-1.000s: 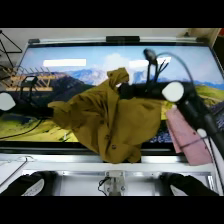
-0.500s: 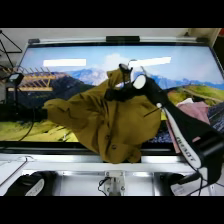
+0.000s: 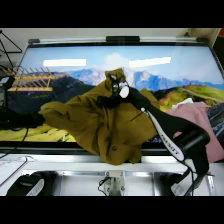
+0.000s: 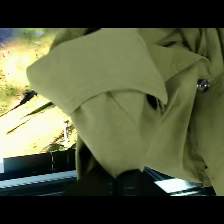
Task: Fold the shirts.
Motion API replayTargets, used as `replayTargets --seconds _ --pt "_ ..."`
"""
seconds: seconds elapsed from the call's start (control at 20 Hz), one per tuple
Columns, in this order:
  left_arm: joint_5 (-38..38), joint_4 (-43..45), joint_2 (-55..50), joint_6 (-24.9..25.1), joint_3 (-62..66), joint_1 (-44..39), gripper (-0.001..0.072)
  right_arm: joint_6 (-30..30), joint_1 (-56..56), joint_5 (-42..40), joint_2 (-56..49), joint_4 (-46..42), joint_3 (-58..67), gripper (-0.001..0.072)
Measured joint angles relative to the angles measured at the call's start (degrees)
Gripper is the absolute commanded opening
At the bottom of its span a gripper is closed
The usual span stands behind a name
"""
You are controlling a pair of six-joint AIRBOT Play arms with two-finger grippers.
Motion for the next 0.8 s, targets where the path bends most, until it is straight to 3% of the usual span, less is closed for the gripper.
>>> replayTargets --seconds 0.1,0.15,0.2,0.3,0.45,0.6,0.8 --pt "-0.59 -0.79 0.66 -0.02 0.00 0.00 0.0038 0.17 0.96 -0.46 -0.81 1.27 0.00 0.0634" --pt "-0.74 -1.11 0.87 -0.04 0.00 0.00 0.0038 0.33 1.53 -1.03 -1.27 1.90 0.00 0.0573" --pt "-0.83 -1.46 1.05 -0.07 0.00 0.00 0.0038 0.39 2.16 -1.29 -1.68 2.29 0.00 0.0426" --pt "-1.01 -2.03 1.25 -0.07 0.00 0.00 0.0038 0.59 3.65 -1.44 -2.36 2.99 0.00 0.0057" --pt "-0.81 -2.36 1.40 -0.07 0.00 0.00 0.0038 0.72 4.33 -1.42 -2.29 3.43 0.28 0.0061" --pt "4.72 -2.78 1.40 -0.09 0.00 0.00 0.0038 0.07 2.32 -1.57 1.55 0.92 0.68 0.0062" --pt "26.49 -8.41 -0.04 -4.15 1.55 0.00 0.0038 -0.52 -5.40 -7.78 13.22 -5.75 1.31 0.0061"
